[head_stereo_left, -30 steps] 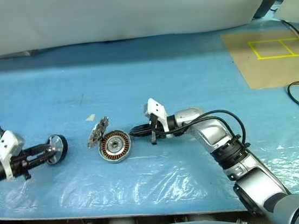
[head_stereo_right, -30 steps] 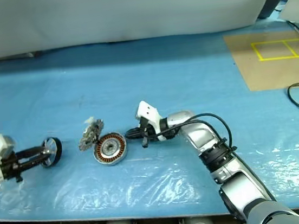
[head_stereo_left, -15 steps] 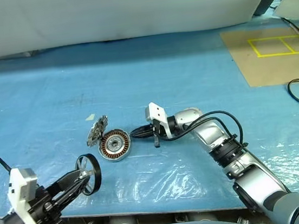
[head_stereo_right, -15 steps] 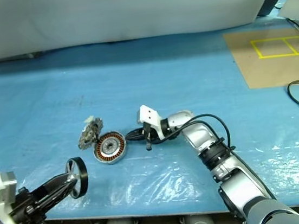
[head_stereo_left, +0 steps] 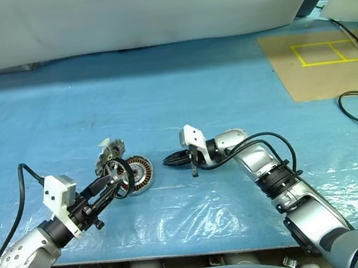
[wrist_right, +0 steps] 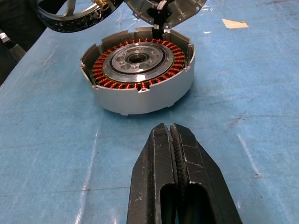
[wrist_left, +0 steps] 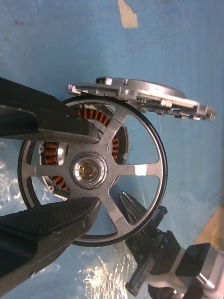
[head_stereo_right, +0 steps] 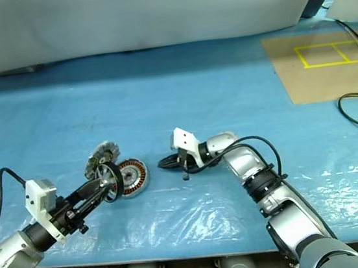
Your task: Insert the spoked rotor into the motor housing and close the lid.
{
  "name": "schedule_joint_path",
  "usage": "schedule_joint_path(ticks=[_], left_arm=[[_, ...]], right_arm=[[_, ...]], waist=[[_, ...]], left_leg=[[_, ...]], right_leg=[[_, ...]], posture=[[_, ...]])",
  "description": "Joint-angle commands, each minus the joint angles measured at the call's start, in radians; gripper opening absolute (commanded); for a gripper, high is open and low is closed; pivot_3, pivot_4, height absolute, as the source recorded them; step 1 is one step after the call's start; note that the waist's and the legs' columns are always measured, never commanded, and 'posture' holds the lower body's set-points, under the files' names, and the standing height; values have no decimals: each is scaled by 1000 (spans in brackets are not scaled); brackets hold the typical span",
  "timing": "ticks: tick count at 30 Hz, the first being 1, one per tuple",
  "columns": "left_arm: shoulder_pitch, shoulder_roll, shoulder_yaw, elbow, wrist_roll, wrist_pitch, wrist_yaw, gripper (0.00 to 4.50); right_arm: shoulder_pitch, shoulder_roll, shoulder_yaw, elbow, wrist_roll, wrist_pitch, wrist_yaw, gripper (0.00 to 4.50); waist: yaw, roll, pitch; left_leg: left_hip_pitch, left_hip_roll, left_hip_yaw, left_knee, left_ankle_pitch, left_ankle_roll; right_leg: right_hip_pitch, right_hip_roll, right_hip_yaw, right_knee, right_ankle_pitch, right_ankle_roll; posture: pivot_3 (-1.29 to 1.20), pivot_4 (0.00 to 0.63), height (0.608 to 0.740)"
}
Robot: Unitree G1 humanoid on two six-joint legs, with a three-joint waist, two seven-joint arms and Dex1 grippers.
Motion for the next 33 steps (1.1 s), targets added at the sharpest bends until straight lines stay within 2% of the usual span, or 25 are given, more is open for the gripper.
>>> schedule_joint_path(ticks=[1,9,13,21,33], left_arm=[[-16,14,47,31,37,-71,0,1794],[-68,1,76,73,58,-156,14,1794],[-28,0,67,34,-7,-122,-13,1794],[54,68,125,48,-68,-76,-74,1794],[-28,39,-14,41,8,-76,0,1794]], right_arm=[[9,0,-7,-48,-1,-7,-6,0],[17,14,0,-36,-11,-17,-20,0],[22,12,6,-26,-22,-17,-14,0],[28,3,10,-46,-15,13,13,0],[24,-3,12,-52,-24,22,11,0]], waist=[[2,0,0],[4,0,0],[4,0,0],[6,0,0],[6,0,0]], left_leg=[[0,0,0,0,0,0],[0,0,-1,4,0,0],[0,0,-1,4,0,0],[0,0,-1,4,0,0],[0,0,-1,4,0,1]], right_leg=[[0,0,0,0,0,0],[1,-1,0,1,0,0],[1,-1,0,1,0,0],[1,0,0,1,0,0],[2,-1,0,1,0,0]], posture=[[0,150,740],[0,150,740],[0,150,740],[0,150,740],[0,150,740]])
